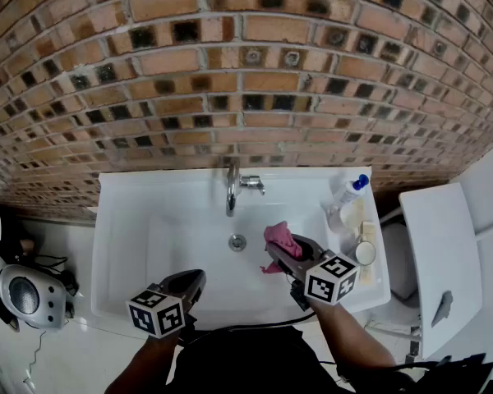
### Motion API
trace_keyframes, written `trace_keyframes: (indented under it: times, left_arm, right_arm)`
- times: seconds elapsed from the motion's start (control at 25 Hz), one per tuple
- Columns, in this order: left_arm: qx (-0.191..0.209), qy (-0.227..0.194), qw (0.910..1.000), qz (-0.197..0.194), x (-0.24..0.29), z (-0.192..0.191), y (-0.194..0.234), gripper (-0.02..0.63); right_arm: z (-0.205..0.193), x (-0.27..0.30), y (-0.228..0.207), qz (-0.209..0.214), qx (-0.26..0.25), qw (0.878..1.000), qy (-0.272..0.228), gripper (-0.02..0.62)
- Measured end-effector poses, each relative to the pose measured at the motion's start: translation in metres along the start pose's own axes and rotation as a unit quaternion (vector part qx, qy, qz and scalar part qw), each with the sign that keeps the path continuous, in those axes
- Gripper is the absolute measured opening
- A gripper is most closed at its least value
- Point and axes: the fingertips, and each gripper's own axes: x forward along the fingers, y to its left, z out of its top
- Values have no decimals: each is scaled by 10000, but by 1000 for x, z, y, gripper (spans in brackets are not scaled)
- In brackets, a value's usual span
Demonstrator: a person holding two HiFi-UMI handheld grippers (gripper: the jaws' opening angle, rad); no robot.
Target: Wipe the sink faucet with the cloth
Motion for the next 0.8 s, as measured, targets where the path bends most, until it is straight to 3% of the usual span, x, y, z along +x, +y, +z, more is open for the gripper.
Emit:
trace_keyframes:
  times: [0.56, 0.8]
  left_arm:
    - [-129, 210, 9985, 491, 48, 5, -37, 3]
    - [-464, 291, 9957, 754, 60, -3, -34, 3]
  right_arm:
    - [2, 69, -143, 362, -20, 9980, 512, 137]
    - [3, 109, -165, 838, -523, 9906, 942, 135]
